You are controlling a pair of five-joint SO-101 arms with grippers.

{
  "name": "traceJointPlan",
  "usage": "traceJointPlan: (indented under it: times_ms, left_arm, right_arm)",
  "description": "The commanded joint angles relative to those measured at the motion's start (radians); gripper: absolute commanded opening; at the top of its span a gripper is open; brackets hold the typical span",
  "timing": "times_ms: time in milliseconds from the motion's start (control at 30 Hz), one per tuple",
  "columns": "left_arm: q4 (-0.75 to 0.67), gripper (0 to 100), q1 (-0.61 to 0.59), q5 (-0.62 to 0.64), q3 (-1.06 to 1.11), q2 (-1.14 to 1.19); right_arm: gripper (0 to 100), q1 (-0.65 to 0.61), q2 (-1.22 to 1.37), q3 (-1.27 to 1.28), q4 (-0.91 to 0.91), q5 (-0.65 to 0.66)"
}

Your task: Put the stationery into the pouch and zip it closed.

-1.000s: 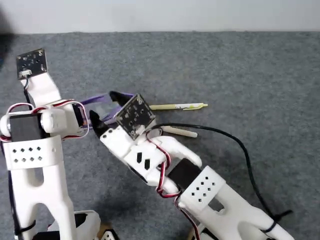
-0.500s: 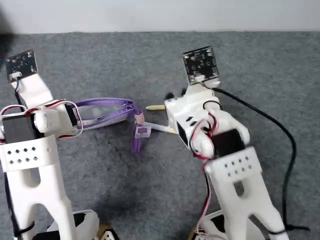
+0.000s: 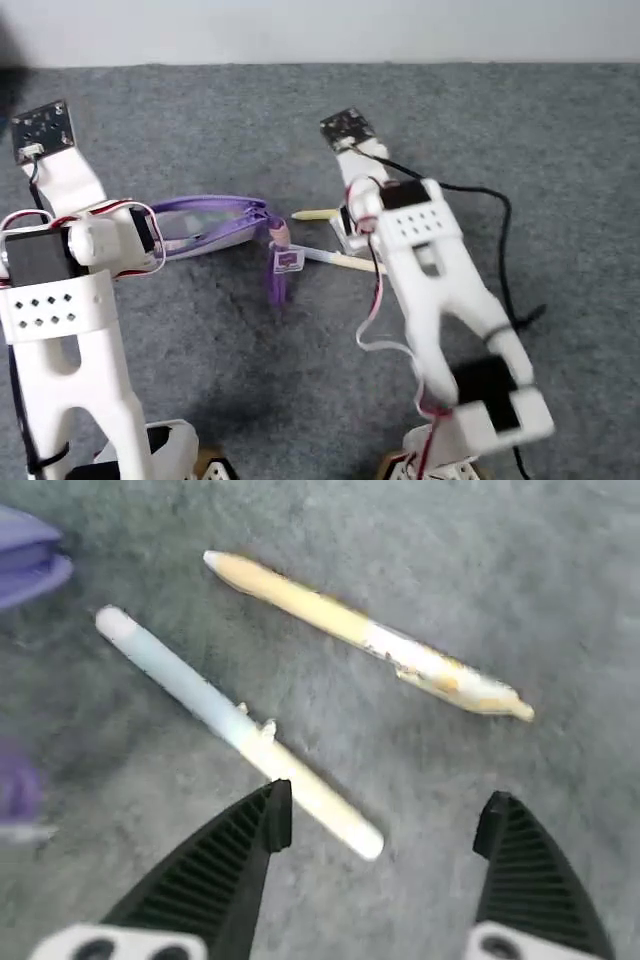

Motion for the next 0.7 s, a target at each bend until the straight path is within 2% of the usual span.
traceJointPlan:
  times_ms: [0, 267, 667]
  left_arm:
    - [0.002, 1, -0.008, 0.011, -0.054, -0.015]
    - [-0.003, 1, -0.008, 0.011, -0.054, -0.014]
    - [-0.005, 1, -0.008, 0.009, -0.054, -0.006]
  right_arm:
    - [30.0, 0.012, 0.122, -0.175, 0.036, 0.069]
    - [30.0, -0.058, 0.321, -0.411, 0.225, 0.100]
    - [29.9, -0.182, 0.446, -0.454, 0.228, 0.135]
